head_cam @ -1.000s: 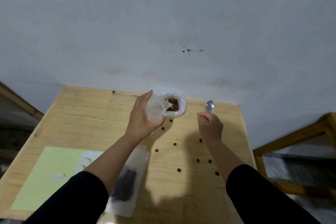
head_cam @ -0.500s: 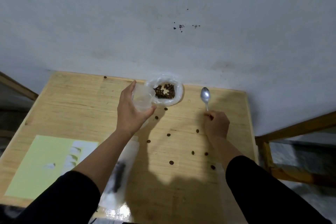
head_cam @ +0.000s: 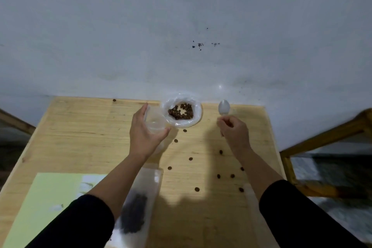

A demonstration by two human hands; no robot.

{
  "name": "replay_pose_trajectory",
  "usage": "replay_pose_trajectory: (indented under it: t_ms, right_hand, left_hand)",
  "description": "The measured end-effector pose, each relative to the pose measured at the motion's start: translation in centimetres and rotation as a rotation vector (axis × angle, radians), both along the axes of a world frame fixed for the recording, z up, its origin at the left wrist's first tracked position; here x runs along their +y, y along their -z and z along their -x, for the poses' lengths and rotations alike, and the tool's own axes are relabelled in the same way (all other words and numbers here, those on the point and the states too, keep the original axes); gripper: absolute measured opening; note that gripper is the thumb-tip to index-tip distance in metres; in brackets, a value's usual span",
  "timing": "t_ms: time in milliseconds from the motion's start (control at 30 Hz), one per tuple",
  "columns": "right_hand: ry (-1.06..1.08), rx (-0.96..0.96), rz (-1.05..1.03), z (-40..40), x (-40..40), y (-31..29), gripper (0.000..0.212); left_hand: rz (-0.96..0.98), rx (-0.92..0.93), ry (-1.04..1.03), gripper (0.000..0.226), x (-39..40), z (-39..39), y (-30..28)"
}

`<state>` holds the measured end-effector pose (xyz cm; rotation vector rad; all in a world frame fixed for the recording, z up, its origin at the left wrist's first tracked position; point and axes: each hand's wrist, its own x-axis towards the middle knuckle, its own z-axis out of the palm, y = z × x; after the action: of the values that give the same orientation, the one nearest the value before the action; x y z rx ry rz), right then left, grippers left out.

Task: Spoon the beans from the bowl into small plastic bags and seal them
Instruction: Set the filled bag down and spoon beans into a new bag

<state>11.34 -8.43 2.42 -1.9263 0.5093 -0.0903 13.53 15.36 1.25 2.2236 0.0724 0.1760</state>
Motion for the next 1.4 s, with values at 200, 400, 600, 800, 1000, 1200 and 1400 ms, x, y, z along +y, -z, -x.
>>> replay_pose_trajectory:
  t_ms: [200, 400, 600, 800, 1000, 1200, 1400]
  right_hand:
    - [-0.244, -0.079, -0.193, -0.6, 3.4, -3.2, 0.048]
    - [-0.031, -0.109, -0.044, -1.6, 5.8, -2.5, 0.013]
    - [0.121, -0.146, 0.133, -2.4, 5.6, -1.5, 0.02]
    - [0.064, -0.173, 0.361, -4.6, 5.1, -0.2, 0.029]
    - [0.155, 0.057, 0.204, -6.8, 5.4, 2.2, 0.033]
    - [0.322, 0.173, -0.277, -6.8, 6.8, 3.8, 0.031]
    - [0.33, 0.15, -0.499, -6.6, 7.0, 3.6, 0.027]
  left_hand:
    - [0.047, 0.013, 0.026, 0.097, 1.2, -0.7, 0.0]
    - [0.112, 0.037, 0.059, 0.098, 2.2, -1.1, 0.2]
    - [0.094, 0.054, 0.102, 0.098, 2.7, -1.4, 0.7]
    - [0.121, 0.114, 0.126, 0.099, 2.5, -1.6, 1.4]
    - [0.174, 0.146, 0.108, 0.095, 2.2, -2.1, 1.6]
    - [0.152, 0.154, 0.13, 0.094, 2.1, -2.5, 1.8]
    - [0.134, 0.172, 0.14, 0.094, 2.3, -2.8, 2.1]
